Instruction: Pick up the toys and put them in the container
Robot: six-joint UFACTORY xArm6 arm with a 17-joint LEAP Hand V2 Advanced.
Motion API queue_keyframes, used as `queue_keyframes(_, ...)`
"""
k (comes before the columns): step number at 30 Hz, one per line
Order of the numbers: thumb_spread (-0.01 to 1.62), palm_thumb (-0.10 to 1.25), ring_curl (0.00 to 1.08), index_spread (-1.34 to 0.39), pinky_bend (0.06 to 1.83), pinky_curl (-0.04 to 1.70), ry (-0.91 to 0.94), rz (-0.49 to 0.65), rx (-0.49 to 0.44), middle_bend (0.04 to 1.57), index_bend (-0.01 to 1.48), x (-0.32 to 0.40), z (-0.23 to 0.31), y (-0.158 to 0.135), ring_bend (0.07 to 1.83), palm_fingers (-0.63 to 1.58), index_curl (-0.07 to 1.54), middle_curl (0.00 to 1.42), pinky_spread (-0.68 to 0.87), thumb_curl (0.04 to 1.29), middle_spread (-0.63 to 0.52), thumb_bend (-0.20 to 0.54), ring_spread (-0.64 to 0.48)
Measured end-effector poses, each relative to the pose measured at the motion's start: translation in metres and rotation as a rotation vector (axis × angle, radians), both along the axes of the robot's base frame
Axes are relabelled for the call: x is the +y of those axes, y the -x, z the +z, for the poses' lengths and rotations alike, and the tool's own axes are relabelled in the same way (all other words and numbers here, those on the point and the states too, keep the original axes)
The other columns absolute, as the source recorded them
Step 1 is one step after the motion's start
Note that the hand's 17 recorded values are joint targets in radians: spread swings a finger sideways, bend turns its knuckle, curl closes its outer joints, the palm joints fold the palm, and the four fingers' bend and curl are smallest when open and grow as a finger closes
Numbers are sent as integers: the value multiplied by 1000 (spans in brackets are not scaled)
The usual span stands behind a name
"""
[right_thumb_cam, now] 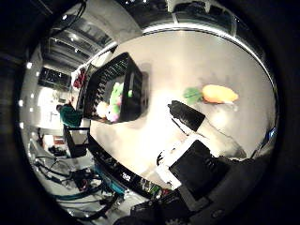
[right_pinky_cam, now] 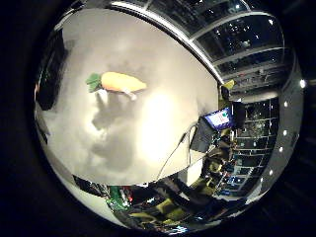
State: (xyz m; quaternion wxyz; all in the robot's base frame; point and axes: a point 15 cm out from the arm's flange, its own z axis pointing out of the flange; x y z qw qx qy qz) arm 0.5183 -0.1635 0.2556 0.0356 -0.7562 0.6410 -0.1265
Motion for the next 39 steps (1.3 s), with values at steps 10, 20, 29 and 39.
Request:
queue_keyframes(10,1038,731,226,-438,349,273,11,14,21,254,150,-31,-11,-20,359,315,270,342,416,367,-90,-26,-8)
queue_keyframes(20,1025,702,222,-431,378,282,55,42,71,218,160,-57,-10,-60,322,230,272,338,397,346,-72,-27,27)
queue_keyframes(29,1021,648,224,-420,387,287,34,34,159,209,158,-77,-38,-72,281,181,271,339,393,325,-55,-27,64)
queue_keyframes(39,1011,626,226,-427,355,283,29,105,227,197,181,-53,-88,-80,233,172,287,337,393,314,-37,-27,88)
